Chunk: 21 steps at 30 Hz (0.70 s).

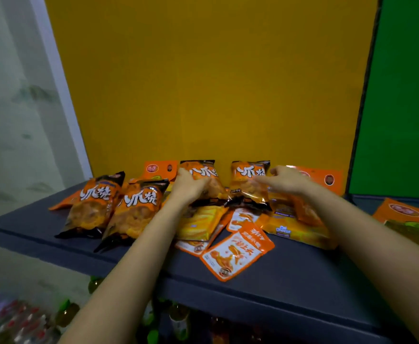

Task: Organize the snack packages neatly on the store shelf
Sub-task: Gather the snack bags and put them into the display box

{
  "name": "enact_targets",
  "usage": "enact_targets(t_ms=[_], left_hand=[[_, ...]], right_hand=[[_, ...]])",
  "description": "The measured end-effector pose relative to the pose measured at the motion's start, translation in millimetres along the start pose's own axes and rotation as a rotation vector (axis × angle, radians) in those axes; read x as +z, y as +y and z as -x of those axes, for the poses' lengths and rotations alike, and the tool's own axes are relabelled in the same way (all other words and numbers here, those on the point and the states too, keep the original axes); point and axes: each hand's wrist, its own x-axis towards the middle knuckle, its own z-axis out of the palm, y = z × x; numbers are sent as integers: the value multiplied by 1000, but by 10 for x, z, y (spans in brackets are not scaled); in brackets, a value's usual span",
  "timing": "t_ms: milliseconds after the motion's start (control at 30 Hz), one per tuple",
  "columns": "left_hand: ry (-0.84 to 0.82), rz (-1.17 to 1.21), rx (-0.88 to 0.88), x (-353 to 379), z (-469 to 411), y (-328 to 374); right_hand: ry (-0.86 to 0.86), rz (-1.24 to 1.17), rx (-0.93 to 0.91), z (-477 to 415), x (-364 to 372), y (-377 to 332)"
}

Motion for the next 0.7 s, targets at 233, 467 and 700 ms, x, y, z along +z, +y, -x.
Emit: enact_targets(t_ms=[233,467,700], left_hand=[[-73,111,-24,91,-403,-123],[-90,362,-78,252,-568,-214],[-182,528,-107,232,-664,-173]], right_hand=[[58,-282,176,-109,330,-151],[115,-437,214,-192,551,-276],[169,-601,233,-203,533,-359]])
